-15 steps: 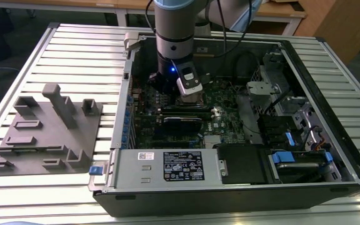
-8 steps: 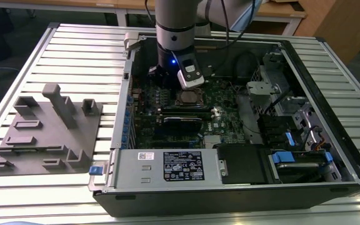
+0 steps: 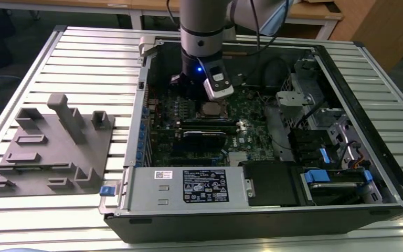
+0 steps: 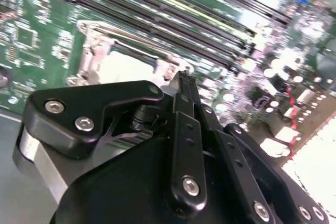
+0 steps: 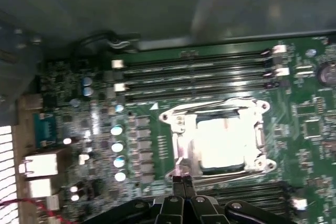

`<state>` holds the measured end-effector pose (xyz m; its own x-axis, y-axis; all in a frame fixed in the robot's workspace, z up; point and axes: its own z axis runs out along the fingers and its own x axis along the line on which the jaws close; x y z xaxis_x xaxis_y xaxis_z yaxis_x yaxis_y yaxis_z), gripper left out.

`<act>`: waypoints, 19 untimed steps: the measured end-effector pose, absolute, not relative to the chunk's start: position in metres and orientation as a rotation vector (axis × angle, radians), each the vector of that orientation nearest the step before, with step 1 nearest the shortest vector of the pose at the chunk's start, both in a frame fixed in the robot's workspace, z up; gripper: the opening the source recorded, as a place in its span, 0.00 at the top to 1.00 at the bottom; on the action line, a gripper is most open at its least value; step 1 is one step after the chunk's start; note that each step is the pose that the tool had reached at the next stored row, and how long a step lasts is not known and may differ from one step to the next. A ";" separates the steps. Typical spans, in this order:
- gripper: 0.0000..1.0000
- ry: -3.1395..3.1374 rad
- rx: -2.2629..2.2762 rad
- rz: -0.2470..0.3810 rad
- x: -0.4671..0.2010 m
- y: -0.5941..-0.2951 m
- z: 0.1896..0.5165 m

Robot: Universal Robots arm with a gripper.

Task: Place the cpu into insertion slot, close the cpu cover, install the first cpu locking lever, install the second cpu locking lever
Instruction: 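Install the second cpu locking lever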

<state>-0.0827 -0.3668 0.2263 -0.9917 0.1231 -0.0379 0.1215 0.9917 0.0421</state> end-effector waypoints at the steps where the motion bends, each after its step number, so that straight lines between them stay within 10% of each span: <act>1: 0.90 3.095 0.190 0.062 -0.079 -0.366 0.226; 19: 0.90 3.095 0.188 0.061 -0.043 -0.349 0.224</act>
<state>-0.0428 -0.3489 0.2241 -0.9918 0.1217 -0.0379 0.1201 0.9919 0.0415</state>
